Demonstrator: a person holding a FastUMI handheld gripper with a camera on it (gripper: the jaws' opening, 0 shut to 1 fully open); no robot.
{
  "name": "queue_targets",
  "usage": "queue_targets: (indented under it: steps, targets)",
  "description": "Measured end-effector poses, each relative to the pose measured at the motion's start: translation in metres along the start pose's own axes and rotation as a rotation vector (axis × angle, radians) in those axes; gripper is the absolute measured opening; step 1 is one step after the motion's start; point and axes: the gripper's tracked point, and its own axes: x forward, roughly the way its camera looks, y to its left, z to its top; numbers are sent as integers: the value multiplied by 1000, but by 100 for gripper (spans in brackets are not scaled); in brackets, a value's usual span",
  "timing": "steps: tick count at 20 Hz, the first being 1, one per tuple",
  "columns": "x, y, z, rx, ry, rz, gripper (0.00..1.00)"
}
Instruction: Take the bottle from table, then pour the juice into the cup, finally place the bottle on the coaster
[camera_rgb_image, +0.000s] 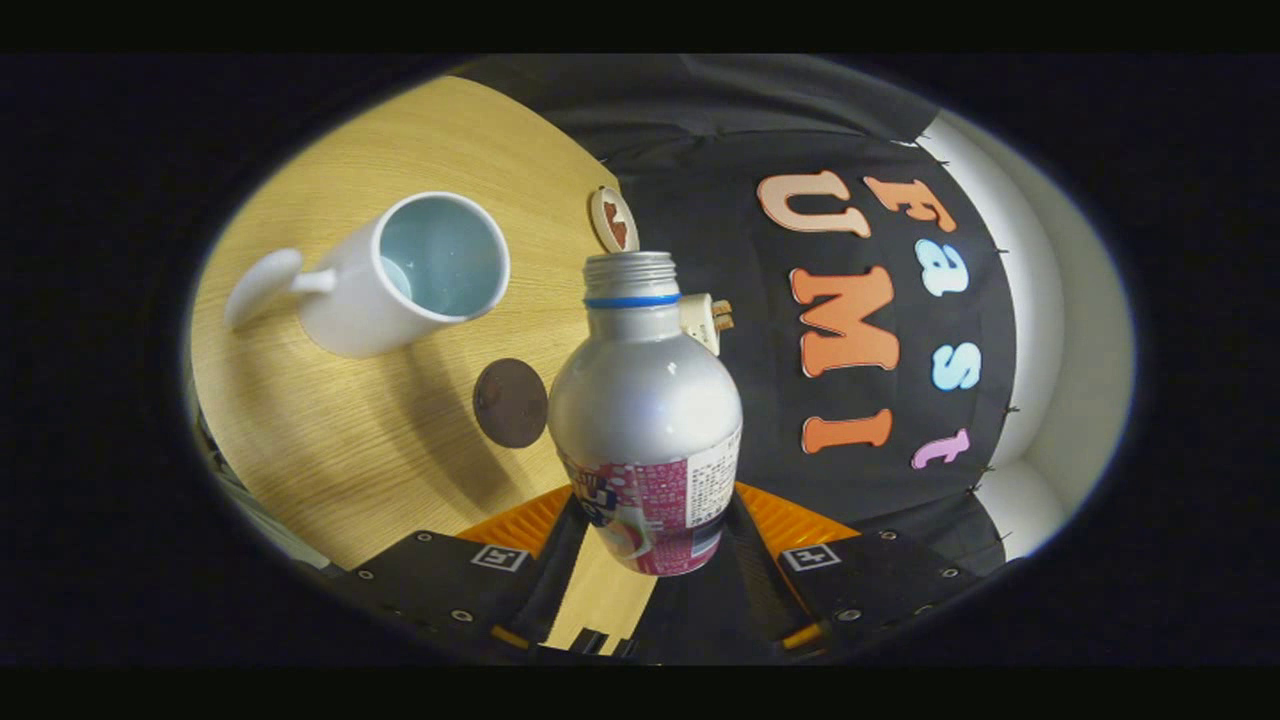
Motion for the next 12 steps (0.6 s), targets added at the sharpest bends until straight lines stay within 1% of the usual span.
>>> queue_targets:
  steps: [4, 6, 10, 12]
  targets:
    - [1, -8, 3, -87, -3, -41, 77]
    - [5, -10, 3, -118, -3, -40, 77]
    - [8, -21, 8, -188, -12, -82, 77]
    - [8, -18, 11, -209, -15, -83, 77]
